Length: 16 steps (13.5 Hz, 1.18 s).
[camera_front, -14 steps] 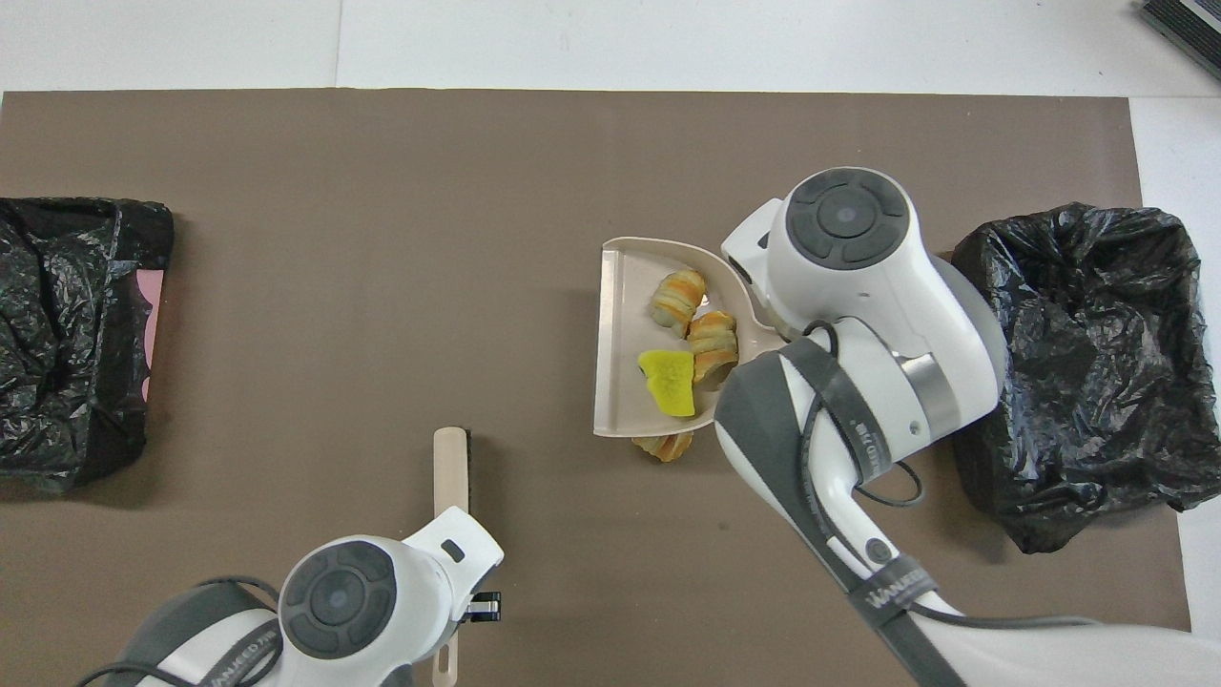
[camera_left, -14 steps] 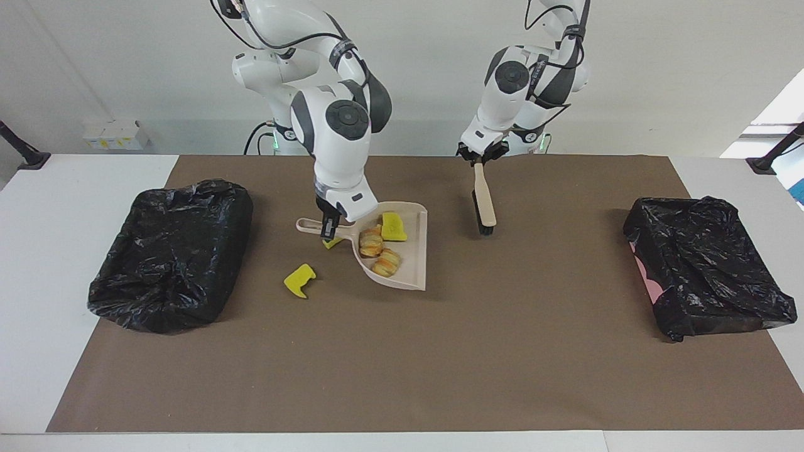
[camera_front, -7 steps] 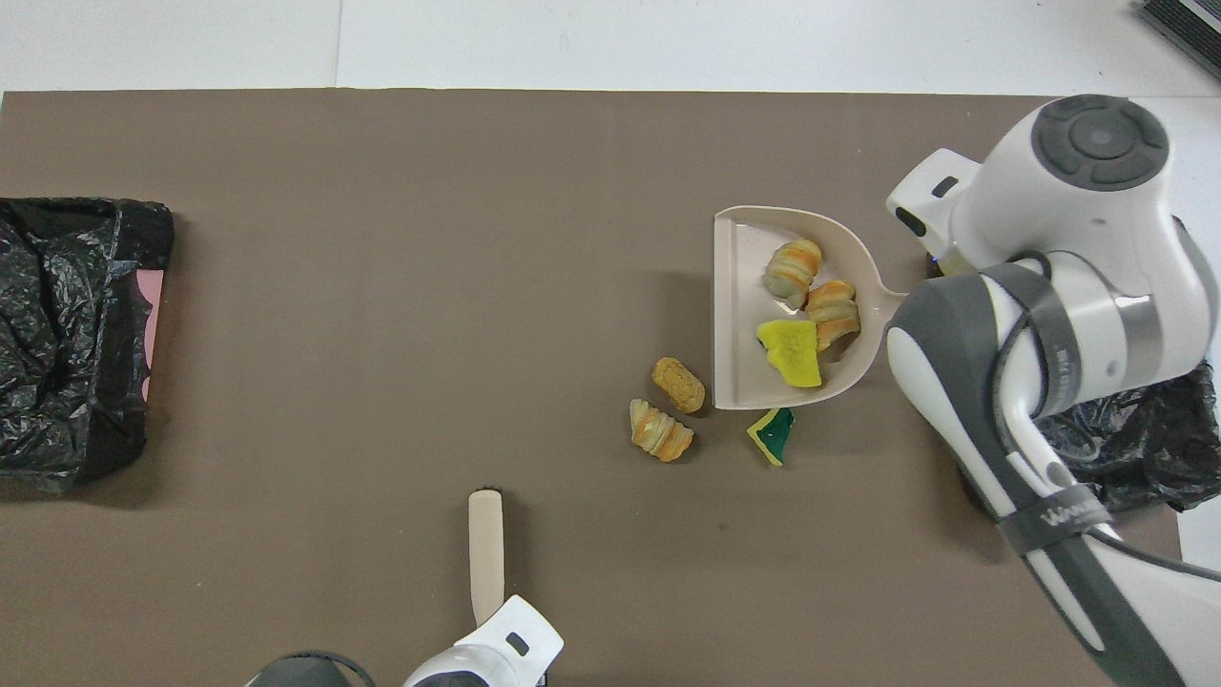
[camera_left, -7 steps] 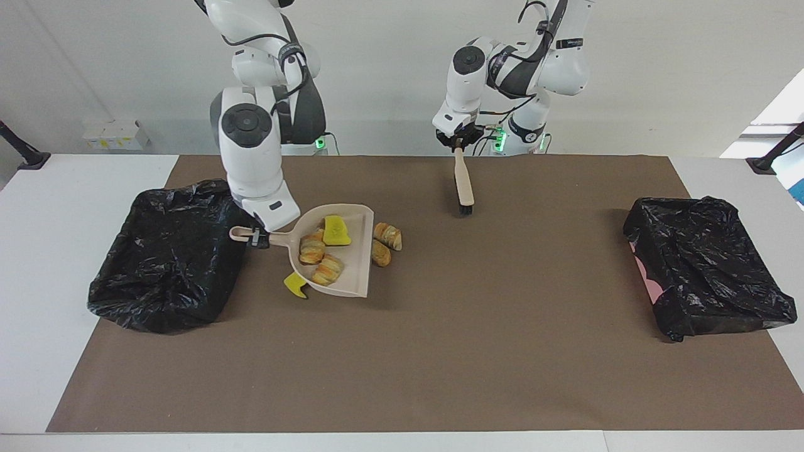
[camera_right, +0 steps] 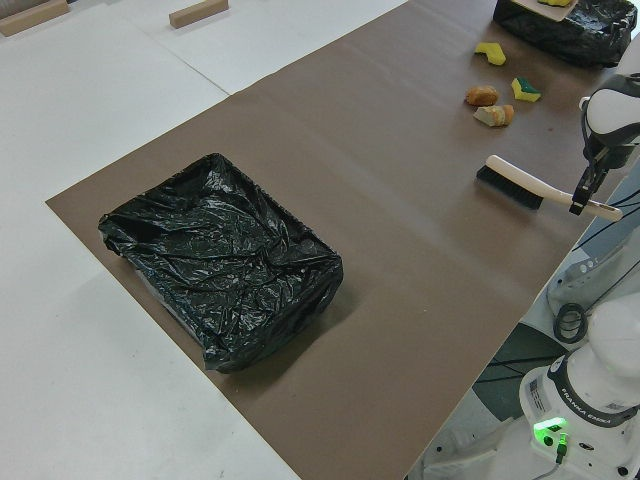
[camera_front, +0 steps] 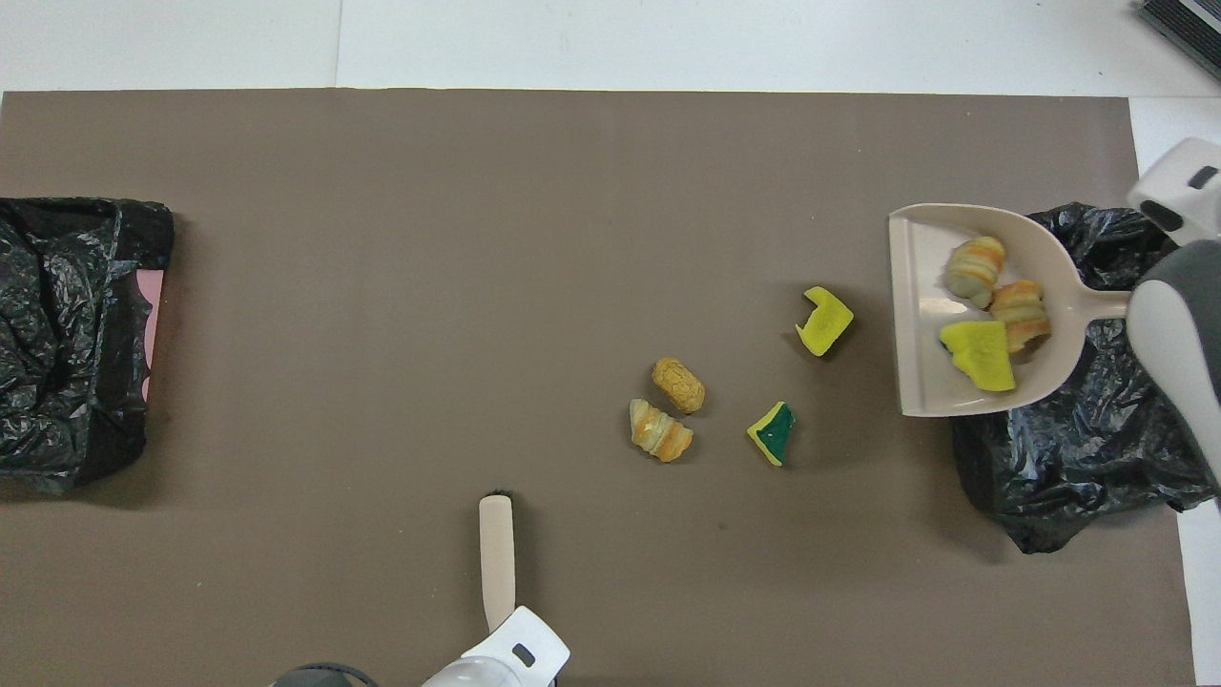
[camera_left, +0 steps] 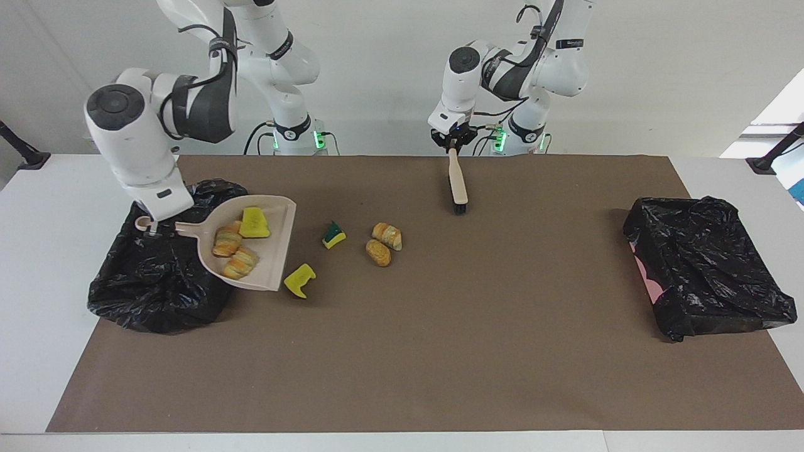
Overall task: Sweep and dump trash in bin
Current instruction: 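Carry the loaded dustpan to the nearer black bag with the right gripper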
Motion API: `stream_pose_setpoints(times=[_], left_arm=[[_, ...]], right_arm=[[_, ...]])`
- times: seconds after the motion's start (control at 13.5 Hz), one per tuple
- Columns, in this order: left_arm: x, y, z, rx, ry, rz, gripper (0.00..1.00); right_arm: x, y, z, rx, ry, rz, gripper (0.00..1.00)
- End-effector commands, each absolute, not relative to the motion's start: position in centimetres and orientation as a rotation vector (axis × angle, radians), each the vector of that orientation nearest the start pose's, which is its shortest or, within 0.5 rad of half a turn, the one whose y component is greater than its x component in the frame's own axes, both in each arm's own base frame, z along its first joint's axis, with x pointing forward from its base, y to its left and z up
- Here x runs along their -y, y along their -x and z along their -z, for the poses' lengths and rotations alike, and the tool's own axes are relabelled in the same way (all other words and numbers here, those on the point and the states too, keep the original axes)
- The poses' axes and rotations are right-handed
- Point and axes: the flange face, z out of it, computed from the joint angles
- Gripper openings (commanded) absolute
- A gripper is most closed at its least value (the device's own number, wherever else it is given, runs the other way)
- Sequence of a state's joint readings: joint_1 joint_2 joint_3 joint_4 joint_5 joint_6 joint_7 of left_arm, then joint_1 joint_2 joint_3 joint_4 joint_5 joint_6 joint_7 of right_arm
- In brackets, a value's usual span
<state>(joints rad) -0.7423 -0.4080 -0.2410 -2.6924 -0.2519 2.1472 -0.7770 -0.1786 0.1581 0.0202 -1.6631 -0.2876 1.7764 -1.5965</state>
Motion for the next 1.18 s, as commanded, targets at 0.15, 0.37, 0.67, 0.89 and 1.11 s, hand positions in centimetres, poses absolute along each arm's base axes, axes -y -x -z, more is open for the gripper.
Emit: stream_pose_setpoints(times=[0.15, 0.37, 0.67, 0.89, 1.11], left_arm=[[30.9, -19.1, -32.8, -0.068, 3.098, -0.272, 0.13], [30.8, -19.6, -32.7, -0.054, 3.091, -0.292, 0.56], [31.0, -25.3, -35.2, -0.092, 3.142, -0.277, 1.00], [29.4, -31.0, -40.0, -0.161, 3.162, -0.256, 1.00], [26.2, -37.1, -45.9, -0.265, 3.170, -0.113, 1.00]], right_arm=[[22.8, -56.3, -53.6, 2.191, 2.451, -0.499, 0.00], [25.8, -54.9, -54.4, 2.186, 2.498, -0.695, 0.00], [23.4, -54.6, -54.7, 2.198, 2.602, -1.080, 0.00], [21.1, -53.5, -53.7, 2.229, 2.587, -1.207, 0.00], [18.8, -50.9, -52.6, 2.172, 2.686, -1.330, 0.00]])
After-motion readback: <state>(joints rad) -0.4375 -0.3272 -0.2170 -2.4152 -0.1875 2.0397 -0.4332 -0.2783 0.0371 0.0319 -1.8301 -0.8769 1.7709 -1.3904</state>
